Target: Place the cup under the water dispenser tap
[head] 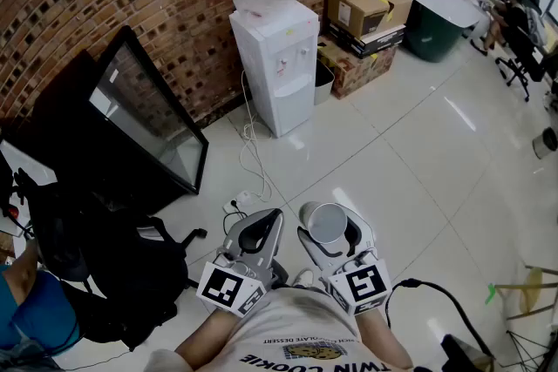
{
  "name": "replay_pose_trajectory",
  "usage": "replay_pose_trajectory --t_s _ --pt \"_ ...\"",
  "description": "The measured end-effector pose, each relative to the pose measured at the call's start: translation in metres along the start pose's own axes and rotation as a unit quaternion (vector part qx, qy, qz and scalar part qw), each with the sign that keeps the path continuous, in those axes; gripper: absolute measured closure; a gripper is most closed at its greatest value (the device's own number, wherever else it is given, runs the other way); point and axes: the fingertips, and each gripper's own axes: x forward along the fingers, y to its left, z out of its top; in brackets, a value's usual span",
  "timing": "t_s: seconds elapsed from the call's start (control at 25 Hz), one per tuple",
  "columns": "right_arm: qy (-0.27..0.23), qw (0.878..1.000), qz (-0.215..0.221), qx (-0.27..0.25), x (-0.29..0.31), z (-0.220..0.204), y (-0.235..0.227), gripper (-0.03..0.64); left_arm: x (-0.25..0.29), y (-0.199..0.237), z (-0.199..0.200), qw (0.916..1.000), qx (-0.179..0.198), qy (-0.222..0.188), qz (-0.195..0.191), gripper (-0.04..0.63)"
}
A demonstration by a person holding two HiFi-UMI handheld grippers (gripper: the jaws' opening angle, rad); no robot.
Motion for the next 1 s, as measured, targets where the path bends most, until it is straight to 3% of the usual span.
replay_pose_trajectory --t_s 0.52,1.0 --pt "-0.002 1.000 0.005 0.005 0.015 0.001 -0.023 0.284 0.032 0.004 -0.008 1.0000 -0.004 0.002 -0.004 0.604" --pt "0.014 1.000 -0.002 0.003 0.083 0.007 -0.058 0.284 0.087 0.064 -0.015 0.9997 -0.022 0.004 -0.012 0.604"
